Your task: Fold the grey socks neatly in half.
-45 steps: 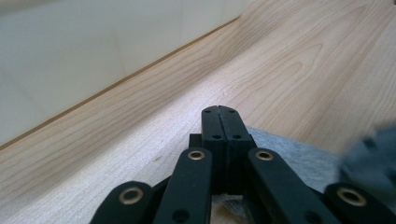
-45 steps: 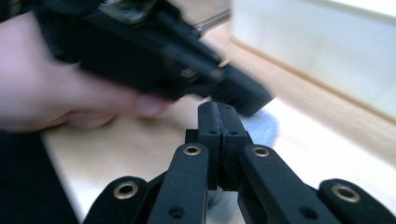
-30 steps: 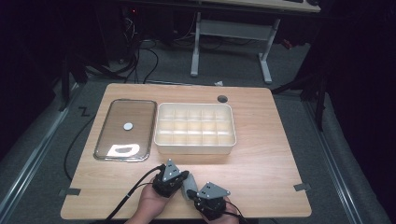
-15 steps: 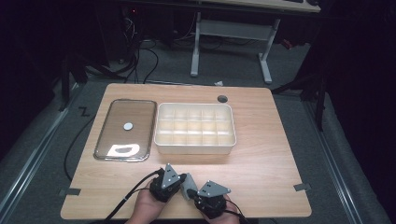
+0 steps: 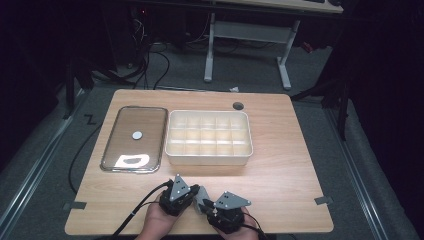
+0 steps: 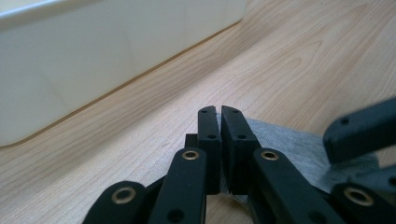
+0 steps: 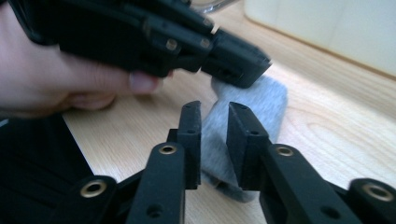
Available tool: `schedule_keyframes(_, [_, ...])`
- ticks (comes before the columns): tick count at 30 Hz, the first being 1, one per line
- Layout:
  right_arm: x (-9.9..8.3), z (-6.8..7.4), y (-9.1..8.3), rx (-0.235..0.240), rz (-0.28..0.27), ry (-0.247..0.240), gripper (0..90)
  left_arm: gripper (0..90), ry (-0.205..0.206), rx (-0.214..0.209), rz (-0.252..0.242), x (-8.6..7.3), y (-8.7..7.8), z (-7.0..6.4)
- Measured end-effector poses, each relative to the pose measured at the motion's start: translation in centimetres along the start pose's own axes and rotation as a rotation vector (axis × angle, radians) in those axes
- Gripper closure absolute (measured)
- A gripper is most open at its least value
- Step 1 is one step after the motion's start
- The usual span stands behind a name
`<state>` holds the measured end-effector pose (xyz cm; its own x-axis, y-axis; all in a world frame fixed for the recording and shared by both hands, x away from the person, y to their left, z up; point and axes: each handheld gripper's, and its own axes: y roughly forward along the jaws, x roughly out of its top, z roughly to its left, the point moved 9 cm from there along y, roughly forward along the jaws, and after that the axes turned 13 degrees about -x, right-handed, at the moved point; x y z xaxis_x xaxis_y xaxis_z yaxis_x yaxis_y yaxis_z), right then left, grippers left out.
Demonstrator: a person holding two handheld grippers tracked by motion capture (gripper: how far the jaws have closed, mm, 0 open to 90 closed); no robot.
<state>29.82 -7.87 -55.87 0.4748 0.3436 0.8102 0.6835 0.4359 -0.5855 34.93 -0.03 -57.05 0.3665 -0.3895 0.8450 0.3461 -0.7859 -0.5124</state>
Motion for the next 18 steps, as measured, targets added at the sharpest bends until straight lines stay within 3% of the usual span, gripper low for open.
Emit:
schedule_keyframes(5, [0.8, -0.9, -0.5, -0.029, -0.01, 0.052, 64.1, 86.5, 0.001, 0.001, -0.006, -0.1, 0.0, 0.0])
schedule_keyframes(6, [1.0, -1.1, -0.6, -0.048, 0.0, 0.075, 58.1, 86.5, 0.0, 0.0, -0.006, -0.1, -0.1, 0.0])
schedule_keyframes(13, [0.7, -1.7, 0.2, -0.09, 0.035, 0.106, 54.6, 86.6, -0.012, -0.008, -0.014, -0.2, -0.3, 0.2])
schedule_keyframes(18, [0.1, -1.4, 1.3, -0.049, 0.087, 0.138, 49.0, 86.6, -0.012, -0.009, -0.015, -0.2, -0.4, 0.4])
